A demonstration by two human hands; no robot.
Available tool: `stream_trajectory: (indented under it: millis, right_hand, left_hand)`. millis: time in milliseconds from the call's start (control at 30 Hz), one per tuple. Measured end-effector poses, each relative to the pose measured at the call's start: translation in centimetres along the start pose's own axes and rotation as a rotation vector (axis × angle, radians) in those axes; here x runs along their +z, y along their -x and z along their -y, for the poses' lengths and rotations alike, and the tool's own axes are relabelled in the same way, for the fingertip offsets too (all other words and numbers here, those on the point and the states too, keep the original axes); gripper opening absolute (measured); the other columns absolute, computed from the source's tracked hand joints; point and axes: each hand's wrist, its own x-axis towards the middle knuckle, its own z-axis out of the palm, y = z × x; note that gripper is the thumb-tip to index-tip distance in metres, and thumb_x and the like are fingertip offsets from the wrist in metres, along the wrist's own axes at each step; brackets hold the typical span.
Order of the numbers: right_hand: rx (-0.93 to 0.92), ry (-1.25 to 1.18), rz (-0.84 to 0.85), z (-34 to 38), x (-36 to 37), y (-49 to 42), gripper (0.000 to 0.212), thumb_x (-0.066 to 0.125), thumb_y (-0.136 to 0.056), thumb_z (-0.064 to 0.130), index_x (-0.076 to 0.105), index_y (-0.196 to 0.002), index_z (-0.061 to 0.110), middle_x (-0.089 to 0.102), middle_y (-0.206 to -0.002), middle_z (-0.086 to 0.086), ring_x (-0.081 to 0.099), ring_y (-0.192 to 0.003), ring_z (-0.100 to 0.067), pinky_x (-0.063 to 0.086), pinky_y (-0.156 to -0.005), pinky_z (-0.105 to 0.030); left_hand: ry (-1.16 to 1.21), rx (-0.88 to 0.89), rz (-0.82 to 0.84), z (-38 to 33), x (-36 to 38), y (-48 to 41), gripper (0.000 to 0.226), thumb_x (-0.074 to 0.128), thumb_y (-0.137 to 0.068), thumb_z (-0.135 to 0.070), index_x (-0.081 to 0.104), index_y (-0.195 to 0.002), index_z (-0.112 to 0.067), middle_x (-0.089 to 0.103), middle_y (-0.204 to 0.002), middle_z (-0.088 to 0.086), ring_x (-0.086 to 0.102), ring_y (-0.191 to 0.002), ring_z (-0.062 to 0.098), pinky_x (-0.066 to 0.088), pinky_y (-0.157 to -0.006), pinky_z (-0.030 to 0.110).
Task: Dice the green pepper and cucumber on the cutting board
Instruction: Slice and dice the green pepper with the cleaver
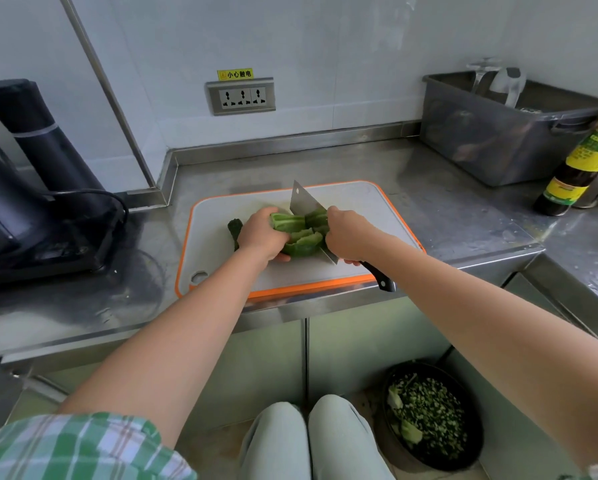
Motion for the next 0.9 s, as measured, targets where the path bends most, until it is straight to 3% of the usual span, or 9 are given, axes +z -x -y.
stream_trajectory:
  millis: [133, 200, 300, 400, 500, 600, 700, 767, 900]
  right_hand:
    - [-0.003, 0.064, -0.082, 0.8, 0.6, -0.4, 0.020, 0.044, -0.090, 0.001, 0.040, -0.109, 0.005, 0.047, -0.084, -0.011, 0.051, -0.070, -0.029, 0.044, -0.057, -0.035]
    - [-0.001, 0.023, -0.111, 0.5, 0.6, -0.7, 0.013, 0.045, -0.091, 0.004, 0.037, -0.101, 0.007, 0.048, -0.084, -0.012, 0.051, -0.072, -0.030, 0.042, -0.055, -0.034]
    - [0.017, -0.114, -0.251, -0.9, 0.1, -0.9, 0.007, 0.039, -0.096, 0.012, 0.032, -0.096, 0.010, 0.055, -0.085, -0.017, 0.058, -0.075, -0.036, 0.043, -0.060, -0.036]
    - [0.025, -0.257, -0.312, -1.4, -0.6, -0.5, 0.007, 0.033, -0.097, 0.012, 0.036, -0.101, 0.008, 0.058, -0.081, -0.018, 0.062, -0.065, -0.035, 0.050, -0.052, -0.038]
    - [0.022, -0.293, -0.250, -1.2, -0.8, 0.1, 0.006, 0.033, -0.097, 0.009, 0.037, -0.099, 0.006, 0.053, -0.075, -0.012, 0.059, -0.051, -0.028, 0.046, -0.041, -0.029]
    - [0.016, -0.244, -0.174, -0.9, 0.0, 0.5, 0.007, 0.033, -0.096, 0.008, 0.039, -0.099, 0.005, 0.055, -0.077, -0.013, 0.060, -0.050, -0.028, 0.049, -0.043, -0.030]
    - [0.014, -0.231, -0.149, -0.5, 0.7, 0.5, 0.007, 0.032, -0.096, 0.007, 0.038, -0.100, 0.006, 0.051, -0.073, -0.011, 0.058, -0.048, -0.028, 0.049, -0.043, -0.030]
    - [-0.015, -0.216, -0.148, -0.6, 0.5, 0.5, 0.005, 0.033, -0.097, 0.009, 0.037, -0.099, 0.006, 0.049, -0.072, -0.009, 0.056, -0.046, -0.026, 0.045, -0.040, -0.028]
    - [-0.076, -0.158, -0.154, -1.2, -0.3, 0.5, 0.004, 0.036, -0.098, 0.012, 0.038, -0.097, 0.010, 0.055, -0.076, -0.013, 0.061, -0.049, -0.027, 0.038, -0.036, -0.023]
  left_hand:
    - [-0.145, 0.057, -0.008, -0.6, -0.4, 0.2, 0.024, 0.061, -0.083, -0.007, 0.058, -0.098, -0.025, 0.061, -0.084, 0.001, 0.064, -0.072, 0.025, 0.059, -0.057, 0.036]
    - [-0.219, 0.069, -0.071, -0.7, -0.6, 0.3, 0.015, 0.058, -0.085, -0.013, 0.057, -0.095, -0.024, 0.061, -0.078, -0.002, 0.065, -0.063, 0.023, 0.057, -0.055, 0.031]
    - [-0.092, -0.003, -0.172, -0.5, -0.3, 0.2, 0.015, 0.055, -0.089, -0.012, 0.050, -0.103, -0.014, 0.059, -0.091, 0.001, 0.068, -0.063, 0.028, 0.059, -0.064, 0.035]
    - [0.156, -0.097, -0.217, -0.7, 0.1, 0.2, 0.030, 0.059, -0.089, -0.009, 0.035, -0.107, -0.008, 0.050, -0.109, 0.009, 0.063, -0.080, 0.031, 0.060, -0.072, 0.043]
    - [0.144, -0.109, -0.156, -0.9, 0.1, 0.7, 0.038, 0.056, -0.092, -0.016, 0.027, -0.115, -0.018, 0.048, -0.108, 0.005, 0.063, -0.072, 0.028, 0.060, -0.063, 0.041]
    - [-0.024, -0.099, -0.150, -0.8, -0.2, 0.8, 0.042, 0.049, -0.094, -0.030, 0.030, -0.129, -0.020, 0.055, -0.102, 0.006, 0.066, -0.072, 0.033, 0.050, -0.046, 0.029]
    - [-0.063, -0.168, -0.188, -0.9, -0.6, 0.6, 0.041, 0.040, -0.094, -0.039, 0.036, -0.121, -0.007, 0.057, -0.087, 0.008, 0.062, -0.058, 0.030, 0.049, -0.056, 0.028]
    - [-0.086, -0.189, -0.200, -0.7, -1.0, 0.2, 0.042, 0.037, -0.094, -0.040, 0.045, -0.112, -0.002, 0.060, -0.076, 0.009, 0.059, -0.049, 0.027, 0.045, -0.053, 0.025]
    - [-0.117, -0.172, -0.149, -0.5, -1.5, -0.3, 0.029, 0.054, -0.090, -0.027, 0.056, -0.102, -0.001, 0.064, -0.072, 0.010, 0.060, -0.046, 0.023, 0.045, -0.045, 0.021]
